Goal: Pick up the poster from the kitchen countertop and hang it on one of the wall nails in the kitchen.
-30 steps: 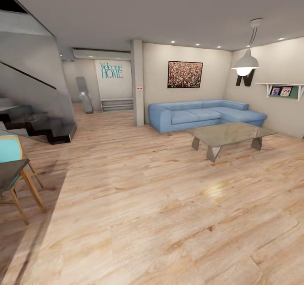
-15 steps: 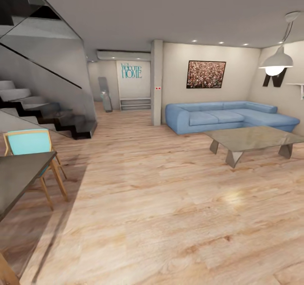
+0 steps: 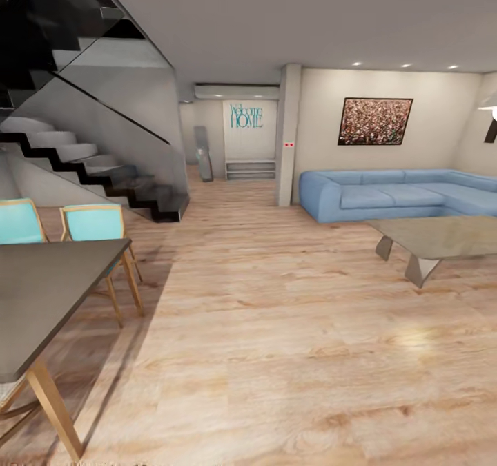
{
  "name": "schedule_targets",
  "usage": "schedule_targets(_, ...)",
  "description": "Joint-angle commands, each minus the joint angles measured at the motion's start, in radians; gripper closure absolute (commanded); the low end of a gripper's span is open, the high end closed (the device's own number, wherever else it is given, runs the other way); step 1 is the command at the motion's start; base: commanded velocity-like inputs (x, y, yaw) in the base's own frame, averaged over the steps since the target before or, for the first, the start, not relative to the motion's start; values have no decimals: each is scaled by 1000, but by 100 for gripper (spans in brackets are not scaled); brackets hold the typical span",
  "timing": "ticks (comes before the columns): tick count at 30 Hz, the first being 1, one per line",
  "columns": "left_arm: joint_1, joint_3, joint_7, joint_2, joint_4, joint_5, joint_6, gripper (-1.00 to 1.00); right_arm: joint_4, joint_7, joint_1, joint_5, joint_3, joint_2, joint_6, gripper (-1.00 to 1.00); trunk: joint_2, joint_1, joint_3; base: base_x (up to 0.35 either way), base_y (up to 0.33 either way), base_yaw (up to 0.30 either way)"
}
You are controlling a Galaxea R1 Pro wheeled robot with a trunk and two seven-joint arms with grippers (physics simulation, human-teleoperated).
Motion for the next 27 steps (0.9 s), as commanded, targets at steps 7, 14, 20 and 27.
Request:
schedule_targets(7, 0, 1, -1, -1, -1, -1, 1, -100, 0, 1, 0, 1, 1, 1, -2, -100, 0, 0, -1, 0, -122, 138)
schedule_targets(14, 0, 2, -1, -1, -1, 1, 1, -100, 0, 0, 0, 1, 1, 1, -3, -100, 0, 0, -1, 0, -117, 202)
schedule_targets(20, 0, 3, -1, -1, -1, 1, 1, -100, 0, -1, 0, 3, 3, 1, -3, -100, 0, 0, -2, 0, -14, 273)
schedule_targets(27, 0, 3, -1, -1, -1, 1, 1, -100, 0, -1, 0, 4, 4, 1, -4, -100, 0, 0, -5, 0, -2, 281)
